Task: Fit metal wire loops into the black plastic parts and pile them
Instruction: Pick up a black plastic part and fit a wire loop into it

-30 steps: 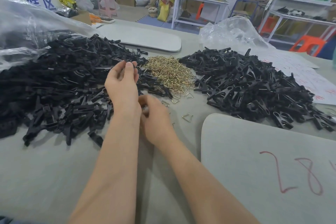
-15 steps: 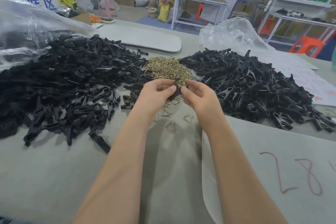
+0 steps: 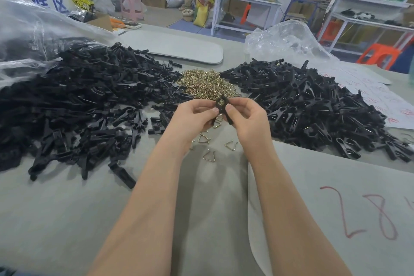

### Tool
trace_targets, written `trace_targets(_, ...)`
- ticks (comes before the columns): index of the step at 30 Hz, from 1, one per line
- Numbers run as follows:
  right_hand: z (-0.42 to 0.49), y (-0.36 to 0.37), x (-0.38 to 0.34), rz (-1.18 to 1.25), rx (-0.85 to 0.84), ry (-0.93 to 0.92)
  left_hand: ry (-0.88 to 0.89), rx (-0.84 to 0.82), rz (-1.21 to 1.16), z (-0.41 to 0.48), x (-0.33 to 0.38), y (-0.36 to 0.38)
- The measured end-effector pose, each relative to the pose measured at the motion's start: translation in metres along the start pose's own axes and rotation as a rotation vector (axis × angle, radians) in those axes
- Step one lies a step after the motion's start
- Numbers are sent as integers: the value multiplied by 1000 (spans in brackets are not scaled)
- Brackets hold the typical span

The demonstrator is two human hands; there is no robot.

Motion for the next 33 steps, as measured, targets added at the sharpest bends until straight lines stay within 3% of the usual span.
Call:
trace_targets(16, 0, 0, 1, 8, -7, -22, 45, -11, -24, 2, -1, -4)
trace_targets(25, -1, 1, -4, 540, -182, 377, -16, -129, -169, 2, 1, -3)
trace_targets(28, -2, 3, -5, 622, -137, 455, 11, -173, -128, 0, 2, -3)
trace_targets(30, -2, 2, -2, 533, -73, 423, 30, -72, -230, 2, 4, -6)
trace_targets(33, -4, 4, 7, -175, -63, 102, -35, 108, -585, 8, 8, -18)
Point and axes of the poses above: each hand's wrist, its own z-axis towards the middle knuckle, its own y-axis out of the palm, x = y × z, the point moved 2 cm from there along z, towards the middle knuckle, and after that the axes turned 9 degrees about x, right-handed, at the moved point
